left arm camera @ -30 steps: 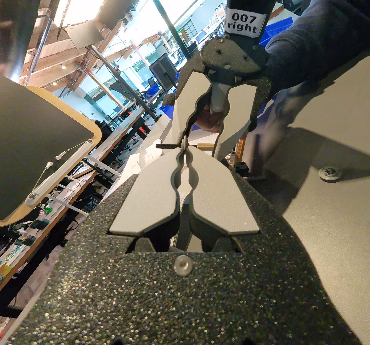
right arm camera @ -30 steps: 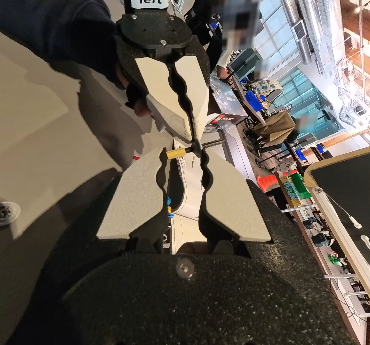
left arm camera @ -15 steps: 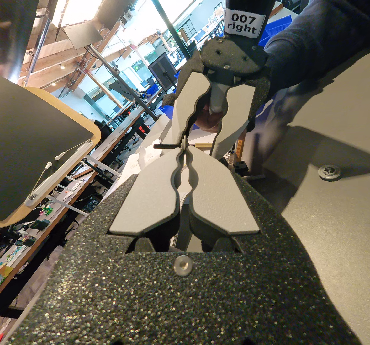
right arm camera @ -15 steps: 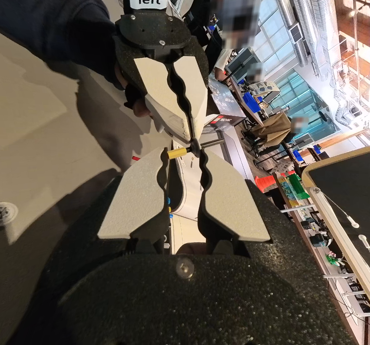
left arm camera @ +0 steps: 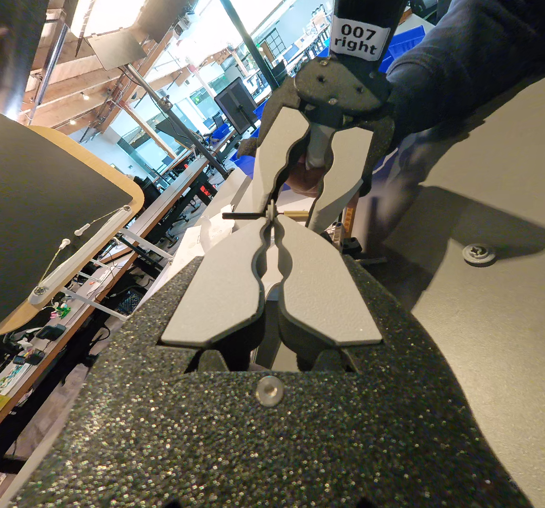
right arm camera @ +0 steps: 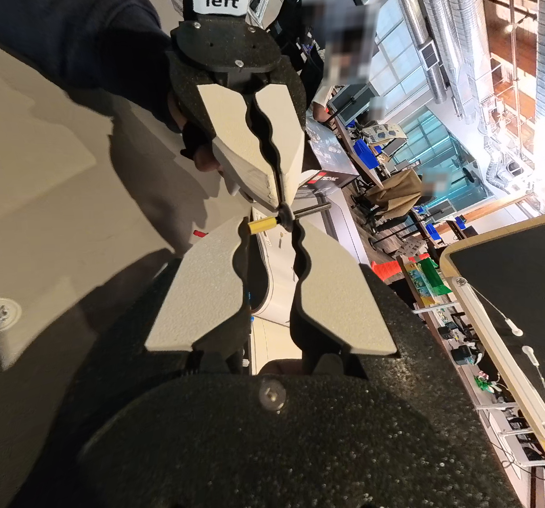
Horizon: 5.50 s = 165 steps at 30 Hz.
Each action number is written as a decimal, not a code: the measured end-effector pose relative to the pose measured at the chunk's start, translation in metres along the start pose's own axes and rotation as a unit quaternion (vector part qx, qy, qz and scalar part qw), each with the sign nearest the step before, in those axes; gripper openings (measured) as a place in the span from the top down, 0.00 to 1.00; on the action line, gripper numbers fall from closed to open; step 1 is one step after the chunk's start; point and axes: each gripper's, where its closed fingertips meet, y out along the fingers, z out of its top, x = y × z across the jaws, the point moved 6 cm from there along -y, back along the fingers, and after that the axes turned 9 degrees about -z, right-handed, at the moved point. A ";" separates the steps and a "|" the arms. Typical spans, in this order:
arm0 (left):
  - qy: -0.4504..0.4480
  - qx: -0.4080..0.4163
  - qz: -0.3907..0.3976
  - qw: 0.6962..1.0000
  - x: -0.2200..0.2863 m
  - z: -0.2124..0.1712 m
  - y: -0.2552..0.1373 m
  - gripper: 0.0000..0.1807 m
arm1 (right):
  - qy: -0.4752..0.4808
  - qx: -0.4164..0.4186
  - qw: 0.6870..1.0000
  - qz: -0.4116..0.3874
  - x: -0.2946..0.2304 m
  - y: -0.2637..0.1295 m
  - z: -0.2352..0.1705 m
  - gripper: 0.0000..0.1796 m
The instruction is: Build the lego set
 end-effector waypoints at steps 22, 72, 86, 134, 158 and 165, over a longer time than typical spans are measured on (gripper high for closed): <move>-0.161 0.108 -0.051 0.980 -0.004 0.005 0.001 0.89 | -0.034 0.046 0.996 -0.068 0.006 -0.003 0.003 0.84; -0.060 0.049 0.016 0.997 -0.005 0.013 0.002 0.95 | 0.017 0.045 0.997 -0.057 0.008 -0.003 0.004 0.85; -0.053 0.058 0.024 0.997 -0.003 0.013 0.003 0.98 | 0.011 0.054 0.997 -0.057 0.007 -0.005 0.008 0.85; -0.474 0.254 -0.236 0.809 0.007 0.003 0.021 0.96 | 0.034 0.138 0.987 -0.076 -0.002 -0.010 0.014 0.85; -0.478 0.278 -0.198 0.809 -0.004 0.007 0.013 0.96 | 0.062 0.092 0.990 -0.089 0.003 -0.007 0.008 0.79; -0.489 0.293 -0.120 0.813 -0.026 -0.009 -0.004 0.96 | 0.154 0.022 0.986 -0.066 0.009 -0.015 0.003 0.68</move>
